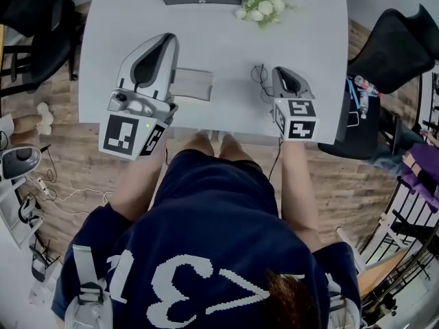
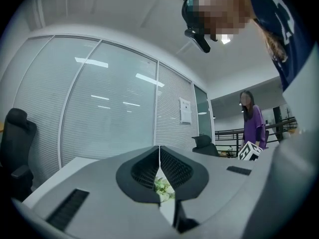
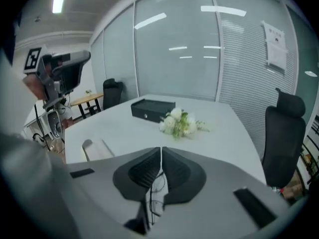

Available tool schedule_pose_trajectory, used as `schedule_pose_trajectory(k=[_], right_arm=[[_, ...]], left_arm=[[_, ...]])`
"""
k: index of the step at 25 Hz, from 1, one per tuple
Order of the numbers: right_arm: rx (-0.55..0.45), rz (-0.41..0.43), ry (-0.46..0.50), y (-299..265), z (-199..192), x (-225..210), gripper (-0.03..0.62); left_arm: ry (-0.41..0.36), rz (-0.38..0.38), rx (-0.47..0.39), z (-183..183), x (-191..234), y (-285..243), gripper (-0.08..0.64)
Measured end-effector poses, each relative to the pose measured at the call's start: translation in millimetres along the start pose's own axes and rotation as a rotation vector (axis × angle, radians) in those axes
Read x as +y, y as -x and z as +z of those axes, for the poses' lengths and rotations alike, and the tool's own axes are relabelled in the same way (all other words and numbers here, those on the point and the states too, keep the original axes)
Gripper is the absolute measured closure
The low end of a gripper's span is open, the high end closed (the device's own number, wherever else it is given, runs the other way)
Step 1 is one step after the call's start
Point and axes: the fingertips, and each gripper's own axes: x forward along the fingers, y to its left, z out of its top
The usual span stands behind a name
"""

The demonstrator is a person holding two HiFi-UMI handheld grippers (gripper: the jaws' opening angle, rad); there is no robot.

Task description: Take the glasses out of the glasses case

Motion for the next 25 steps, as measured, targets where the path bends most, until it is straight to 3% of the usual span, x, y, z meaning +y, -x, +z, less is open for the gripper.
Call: schedule_pose_trajectory(k=[8,13,18,25], right_arm=[[-0.391,-0.026,-0.021,84,140,-12,0.568],[-0.574,-0.03,-0.013,135,196,-8,0.568],[-0.67,-0.02,0.002,166,223,-3,0.568],[-0.706,-0.02,0.019,166,245,27,0.568]], left_arm=[[-0.056,-0.012,-0.106,52,-4,-6,0.54],[-0.09,-0.014,-0.159,81,-5,-6,0.54],[-0.109,-0.007,-0.197,100,-4,-5,0.54],[-0.105,-0.005,-0.212,105,24,9,0.54]])
